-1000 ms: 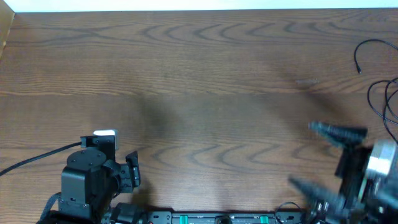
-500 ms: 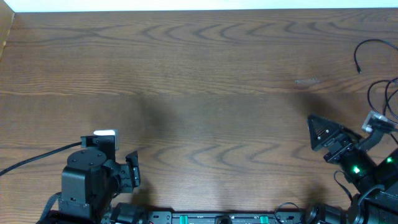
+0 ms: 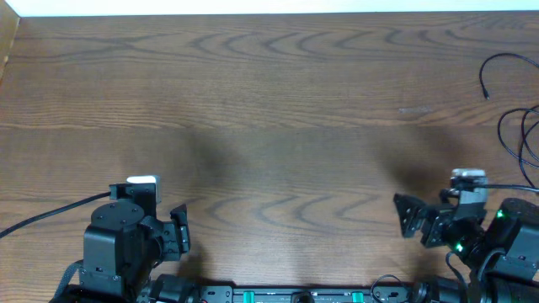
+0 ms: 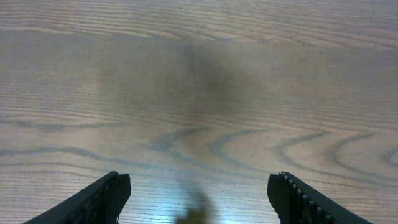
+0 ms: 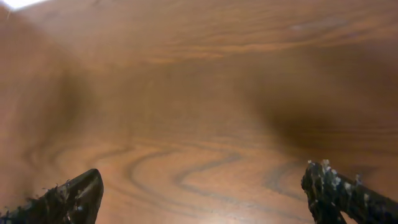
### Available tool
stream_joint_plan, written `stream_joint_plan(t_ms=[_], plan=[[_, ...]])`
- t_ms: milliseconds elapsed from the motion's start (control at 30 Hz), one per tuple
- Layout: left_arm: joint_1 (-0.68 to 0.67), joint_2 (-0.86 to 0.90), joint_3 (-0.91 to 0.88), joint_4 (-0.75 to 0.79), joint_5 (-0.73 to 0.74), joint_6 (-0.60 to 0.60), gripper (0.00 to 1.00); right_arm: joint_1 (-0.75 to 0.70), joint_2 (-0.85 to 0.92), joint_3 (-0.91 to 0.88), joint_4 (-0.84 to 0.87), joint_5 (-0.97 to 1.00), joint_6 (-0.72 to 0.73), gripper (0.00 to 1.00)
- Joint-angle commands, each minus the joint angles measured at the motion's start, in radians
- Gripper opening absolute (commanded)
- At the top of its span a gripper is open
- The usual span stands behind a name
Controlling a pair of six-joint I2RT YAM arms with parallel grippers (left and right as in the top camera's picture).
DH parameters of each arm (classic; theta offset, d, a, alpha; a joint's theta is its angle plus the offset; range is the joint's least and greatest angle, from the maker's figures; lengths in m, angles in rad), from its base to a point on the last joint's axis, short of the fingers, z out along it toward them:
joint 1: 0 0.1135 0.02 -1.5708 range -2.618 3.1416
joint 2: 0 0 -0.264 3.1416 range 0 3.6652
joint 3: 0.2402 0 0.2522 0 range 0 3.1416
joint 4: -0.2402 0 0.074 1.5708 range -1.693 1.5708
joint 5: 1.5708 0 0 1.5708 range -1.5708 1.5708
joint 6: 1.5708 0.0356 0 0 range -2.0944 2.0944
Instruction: Untangle cables
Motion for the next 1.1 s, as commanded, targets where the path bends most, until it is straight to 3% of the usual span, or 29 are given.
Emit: stream_joint_plan(t_ms=[0,333,533,700,1067], plan=[[0.004,-0.001,-0.001,-0.002,-0.012,0.001,0.76,0.058,-0.006,0.08,-0.052,0.004,-0.079,0.99],[0.004,-0.001,-0.001,-0.001,-0.012,0.001,0.76,0.199,-0.093,0.335,-0.347,0.051,-0.051,0.99],[0.004,-0.001,-0.001,-0.001,-0.012,0.001,0.76,0.203,-0.175,0.344,-0.344,0.098,-0.005,0.99],[0.004,-0.001,-0.001,-0.001,-0.012,0.001,0.77,0.197,-0.219,0.276,-0.167,0.146,-0.008,0.99],[0.004,-0.001,-0.001,0.001,0.006,-0.002,0.77,0.178,-0.242,-0.143,0.562,0.154,0.029,0.99]])
